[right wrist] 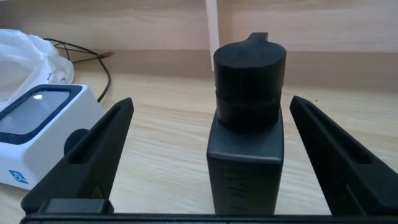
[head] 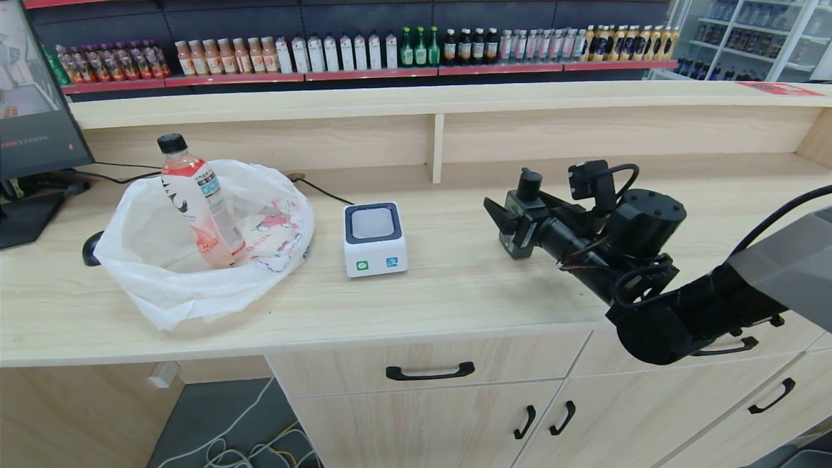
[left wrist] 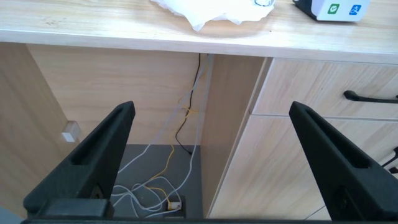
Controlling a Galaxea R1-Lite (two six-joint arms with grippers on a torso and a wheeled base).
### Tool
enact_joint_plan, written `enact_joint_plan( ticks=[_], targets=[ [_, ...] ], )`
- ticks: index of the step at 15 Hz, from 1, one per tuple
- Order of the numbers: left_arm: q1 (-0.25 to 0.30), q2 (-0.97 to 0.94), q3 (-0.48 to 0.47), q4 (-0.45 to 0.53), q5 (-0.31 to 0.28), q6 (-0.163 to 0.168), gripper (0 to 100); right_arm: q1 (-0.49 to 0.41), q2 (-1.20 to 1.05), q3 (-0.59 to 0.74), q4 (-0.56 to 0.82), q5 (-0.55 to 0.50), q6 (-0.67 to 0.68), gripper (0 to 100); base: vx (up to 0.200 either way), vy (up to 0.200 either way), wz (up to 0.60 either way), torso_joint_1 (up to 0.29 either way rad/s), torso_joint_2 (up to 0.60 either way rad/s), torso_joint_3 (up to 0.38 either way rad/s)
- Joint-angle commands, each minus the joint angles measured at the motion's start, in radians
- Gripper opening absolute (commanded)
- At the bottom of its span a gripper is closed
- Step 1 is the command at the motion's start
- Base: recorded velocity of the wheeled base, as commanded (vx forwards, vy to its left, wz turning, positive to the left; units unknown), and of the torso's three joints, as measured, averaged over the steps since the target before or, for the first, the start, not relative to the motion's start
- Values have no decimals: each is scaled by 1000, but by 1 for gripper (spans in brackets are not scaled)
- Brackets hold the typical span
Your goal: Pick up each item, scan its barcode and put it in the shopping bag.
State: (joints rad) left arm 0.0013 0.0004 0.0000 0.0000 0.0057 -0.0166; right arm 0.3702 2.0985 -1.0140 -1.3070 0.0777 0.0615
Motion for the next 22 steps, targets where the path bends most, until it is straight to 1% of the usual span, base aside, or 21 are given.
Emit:
enact_joint_plan(
  ticks=[1, 5, 17, 21, 22],
  targets=[
    [0, 0, 0, 0, 0, 0, 100, -5, 11, -9, 2, 1, 1, 100, 0, 0, 0, 0, 0, 0],
    [0, 0, 0, 0, 0, 0, 100, -22, 25, -8, 3, -1, 11, 100, 0, 0, 0, 0, 0, 0],
    [0, 0, 0, 0, 0, 0, 100, -33, 69, -8, -1, -2, 12, 100, 0, 0, 0, 0, 0, 0],
    [0, 0, 0, 0, 0, 0, 100, -51, 71, -12, -1, -1, 14, 100, 0, 0, 0, 0, 0, 0],
    [0, 0, 0, 0, 0, 0, 100, -54, 72, -12, -1, -1, 14, 0, 0, 0, 0, 0, 0, 0]
  ],
)
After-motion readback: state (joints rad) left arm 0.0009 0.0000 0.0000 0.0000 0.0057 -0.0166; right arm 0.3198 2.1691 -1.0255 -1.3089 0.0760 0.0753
